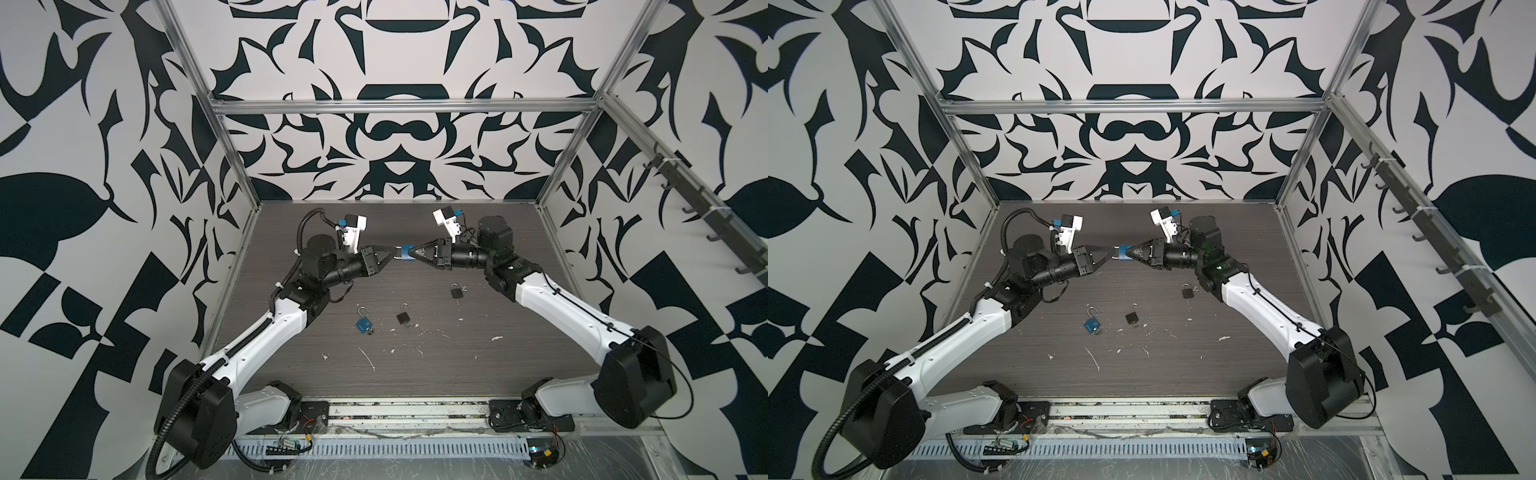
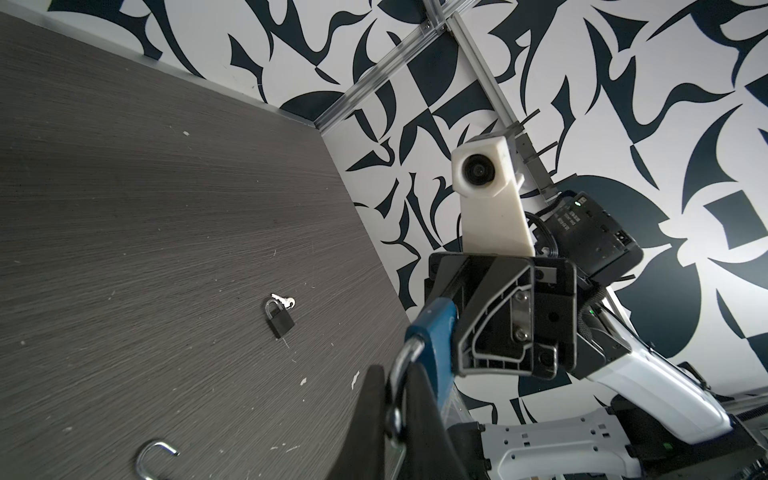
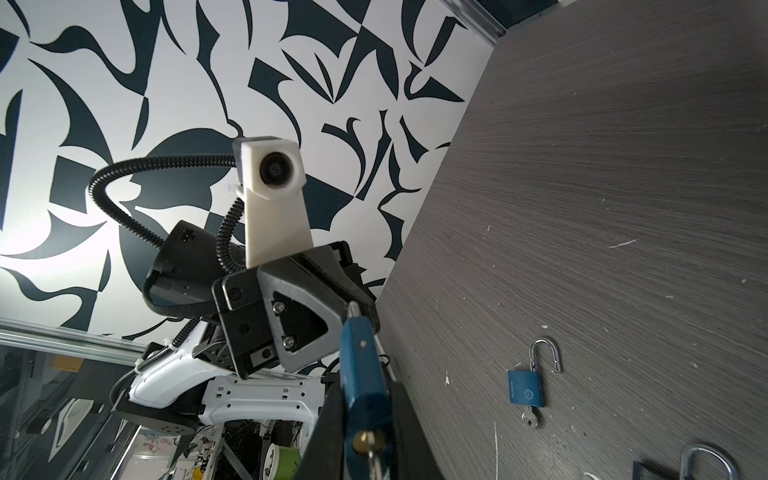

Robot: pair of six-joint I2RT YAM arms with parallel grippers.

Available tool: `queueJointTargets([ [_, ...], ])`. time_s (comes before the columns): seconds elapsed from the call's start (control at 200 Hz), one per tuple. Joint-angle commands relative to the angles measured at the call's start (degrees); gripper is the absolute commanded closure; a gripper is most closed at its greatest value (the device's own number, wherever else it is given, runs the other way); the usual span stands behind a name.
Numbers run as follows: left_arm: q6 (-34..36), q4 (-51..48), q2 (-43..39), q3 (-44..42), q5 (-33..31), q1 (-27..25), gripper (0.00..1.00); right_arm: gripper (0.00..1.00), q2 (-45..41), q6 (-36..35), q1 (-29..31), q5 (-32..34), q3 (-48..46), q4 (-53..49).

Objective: Lock with the key

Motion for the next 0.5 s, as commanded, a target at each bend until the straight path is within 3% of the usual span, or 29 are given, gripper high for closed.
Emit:
queueJointTargets([
  [0.0,2.35,2.21,-0.03,2.84,12.6,-5.12,1.0,1.0,2.17,-0.8,6.45,0.41,1.87,2.95],
  [0.185,2.62,-0.14,0.21,2.82,11.34,-3.01,1.0,1.0,-0.1,-1.24,4.66,3.38,0.23,0.87],
  [0.33,2.34,-0.56,-0.3,2.5,12.25,0.73,0.48,1.0,-4.95,-0.56,0.66,8.75,-4.29,0.69],
  [0.495,2.63,-0.55,-1.54,1.63,13.3,5.56,0.26,1.0,-9.36,-1.24,-2.6,11.0,-6.18,-0.92],
])
